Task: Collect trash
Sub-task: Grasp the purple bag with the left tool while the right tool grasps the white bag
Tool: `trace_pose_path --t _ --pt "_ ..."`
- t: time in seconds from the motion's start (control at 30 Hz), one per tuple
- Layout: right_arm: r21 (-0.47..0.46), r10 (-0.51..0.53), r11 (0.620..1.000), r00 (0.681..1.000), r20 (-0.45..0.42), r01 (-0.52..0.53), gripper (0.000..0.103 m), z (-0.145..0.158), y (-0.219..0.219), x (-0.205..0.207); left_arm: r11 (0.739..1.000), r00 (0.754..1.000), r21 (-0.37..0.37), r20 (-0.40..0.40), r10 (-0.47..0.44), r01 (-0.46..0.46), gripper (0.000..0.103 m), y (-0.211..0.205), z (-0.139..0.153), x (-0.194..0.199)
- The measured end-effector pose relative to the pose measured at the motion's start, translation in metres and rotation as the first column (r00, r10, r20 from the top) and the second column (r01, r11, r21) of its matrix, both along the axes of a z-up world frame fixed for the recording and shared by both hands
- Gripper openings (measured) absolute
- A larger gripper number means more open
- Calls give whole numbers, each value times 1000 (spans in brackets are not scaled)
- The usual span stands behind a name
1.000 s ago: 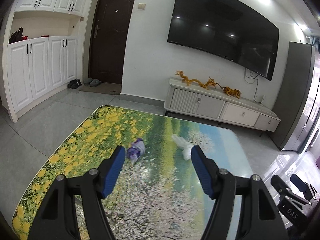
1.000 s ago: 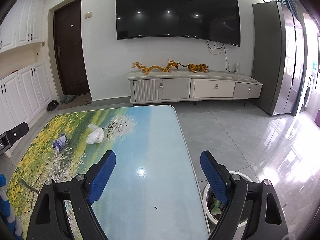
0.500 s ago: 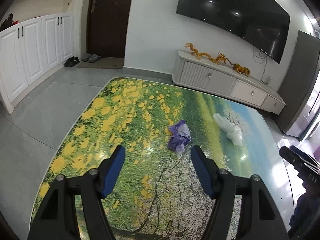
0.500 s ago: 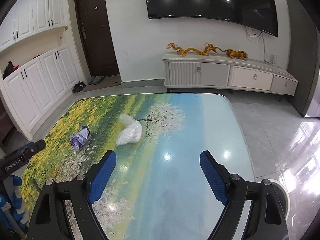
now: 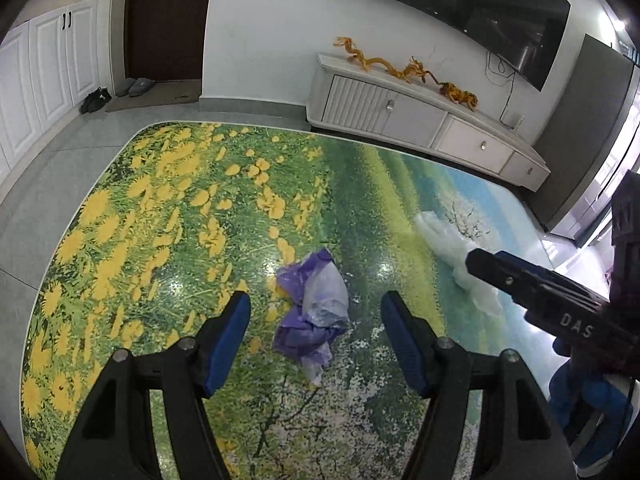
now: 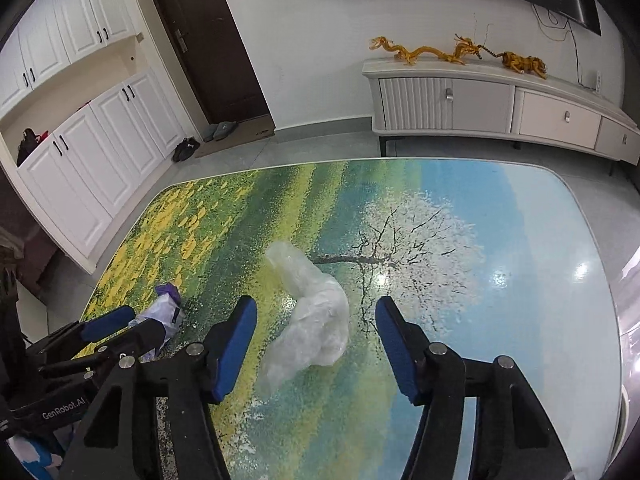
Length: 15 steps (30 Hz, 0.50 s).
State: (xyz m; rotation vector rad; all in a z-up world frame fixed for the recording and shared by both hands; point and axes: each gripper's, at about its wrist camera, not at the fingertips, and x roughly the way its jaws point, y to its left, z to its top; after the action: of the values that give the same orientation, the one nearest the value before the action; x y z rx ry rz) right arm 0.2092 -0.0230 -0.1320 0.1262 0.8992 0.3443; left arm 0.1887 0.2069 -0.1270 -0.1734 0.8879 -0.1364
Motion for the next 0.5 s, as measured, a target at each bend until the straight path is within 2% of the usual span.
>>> trace_pose_path --t 0.1,0.13,0.2,0.3,0.5 --pt "-3 3 1000 999 -35 -3 45 -10 4 8 1000 1000 21 -16 -2 3 62 -3 -7 6" --pt "-6 5 1000 999 -40 -5 43 -12 4 9 1000 1000 23 -22 -4 5 58 -4 -8 7" --pt "-6 9 1000 999 -40 -9 31 -12 3 9 999 1000 33 -20 -9 9 50 -6 -9 7" --pt "3 20 1000 999 -38 -20 28 -11 2 4 999 1000 31 -21 -15 16 33 -8 -9 6" --pt "34 34 999 999 -5 -33 28 -1 -7 -20 1000 1000 15 4 -22 22 30 -13 -2 -12"
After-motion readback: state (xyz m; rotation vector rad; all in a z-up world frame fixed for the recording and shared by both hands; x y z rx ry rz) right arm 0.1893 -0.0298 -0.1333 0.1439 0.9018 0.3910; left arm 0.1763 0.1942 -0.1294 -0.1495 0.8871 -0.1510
